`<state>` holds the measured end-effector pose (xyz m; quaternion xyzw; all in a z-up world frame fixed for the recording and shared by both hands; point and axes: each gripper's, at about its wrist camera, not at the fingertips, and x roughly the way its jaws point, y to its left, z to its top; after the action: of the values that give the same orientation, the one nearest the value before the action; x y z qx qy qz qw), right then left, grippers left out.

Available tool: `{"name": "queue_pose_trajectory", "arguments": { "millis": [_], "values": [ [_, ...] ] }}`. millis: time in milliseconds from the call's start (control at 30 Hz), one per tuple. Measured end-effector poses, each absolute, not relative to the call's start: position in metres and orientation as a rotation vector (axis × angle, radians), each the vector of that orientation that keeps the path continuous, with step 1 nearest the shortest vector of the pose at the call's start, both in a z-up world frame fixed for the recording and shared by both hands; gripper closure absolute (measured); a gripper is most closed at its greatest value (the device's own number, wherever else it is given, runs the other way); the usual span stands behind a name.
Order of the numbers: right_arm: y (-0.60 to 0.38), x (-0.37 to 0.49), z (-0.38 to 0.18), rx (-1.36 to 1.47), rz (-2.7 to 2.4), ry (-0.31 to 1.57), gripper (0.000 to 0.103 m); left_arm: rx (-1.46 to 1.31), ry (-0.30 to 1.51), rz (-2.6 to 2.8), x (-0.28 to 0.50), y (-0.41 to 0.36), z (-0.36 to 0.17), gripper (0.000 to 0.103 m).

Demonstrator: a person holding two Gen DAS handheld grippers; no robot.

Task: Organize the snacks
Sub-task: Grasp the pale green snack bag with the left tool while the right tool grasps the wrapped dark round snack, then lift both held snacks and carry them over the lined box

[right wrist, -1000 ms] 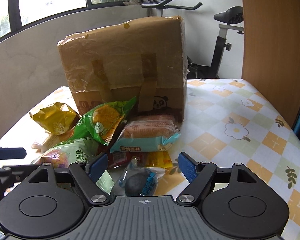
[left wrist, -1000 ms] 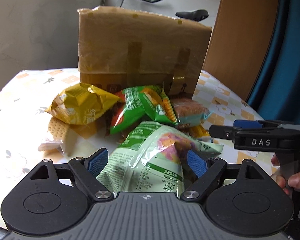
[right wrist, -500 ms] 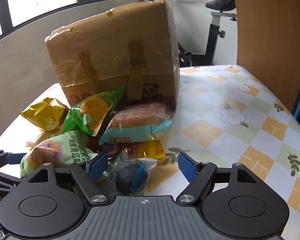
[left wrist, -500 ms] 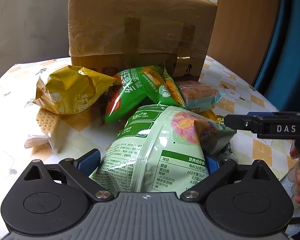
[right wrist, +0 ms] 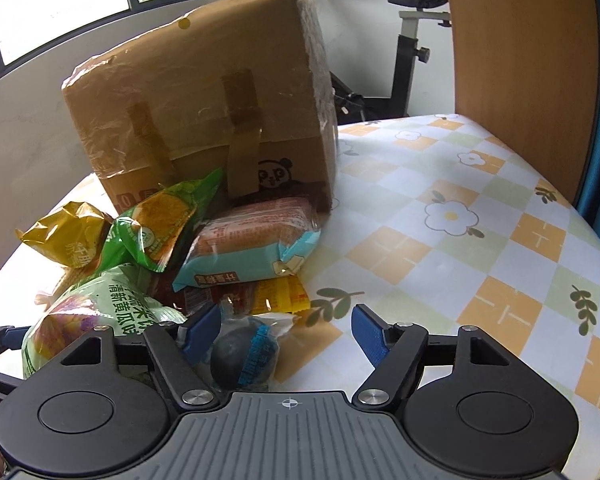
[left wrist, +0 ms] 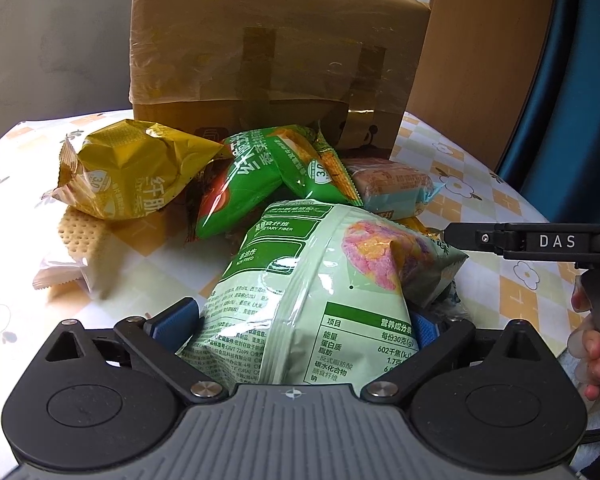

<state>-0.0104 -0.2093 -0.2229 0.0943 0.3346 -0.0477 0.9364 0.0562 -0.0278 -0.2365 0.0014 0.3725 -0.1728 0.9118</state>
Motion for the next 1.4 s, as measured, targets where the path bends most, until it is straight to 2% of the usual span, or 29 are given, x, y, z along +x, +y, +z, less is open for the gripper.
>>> {"name": "queue_pose_trajectory", "arguments": {
  "millis": [100,167,233,333,567,833,1200,1400],
  "values": [
    [-0.211,-0.010,-0.225,0.199,-0.100,0.695,0.034,0.007,0.752,-0.361,0.057,-0.029,-0.238,0.000],
    [-0.211,-0.011,-0.226,0.199,-0.101,0.698,0.034,0.009,0.721,-0.354,0.053,-0.029,-0.236,0.005],
    [-0.212,-0.011,-0.226,0.203,-0.100,0.700,0.034,-0.009,0.703,-0.355,0.050,-0.027,-0.231,0.015],
    [-0.212,-0.010,-0.228,0.205,-0.093,0.708,0.034,-0.012,0.692,-0.338,0.045,-0.024,-0.228,0.017],
    [-0.206,-0.006,-0.231,0.195,-0.066,0.733,0.036,-0.054,0.644,-0.335,0.029,-0.012,-0.216,0.018],
    [-0.184,0.006,-0.242,0.138,0.012,0.771,0.046,-0.035,0.543,-0.320,0.011,-0.008,-0.203,0.018],
    [-0.183,0.012,-0.253,0.143,0.019,0.748,0.046,-0.049,0.490,-0.223,0.007,0.000,-0.196,0.018],
    [-0.184,0.008,-0.252,0.149,0.038,0.747,0.055,-0.042,0.471,-0.192,0.006,0.000,-0.193,0.017]
  ]
}}
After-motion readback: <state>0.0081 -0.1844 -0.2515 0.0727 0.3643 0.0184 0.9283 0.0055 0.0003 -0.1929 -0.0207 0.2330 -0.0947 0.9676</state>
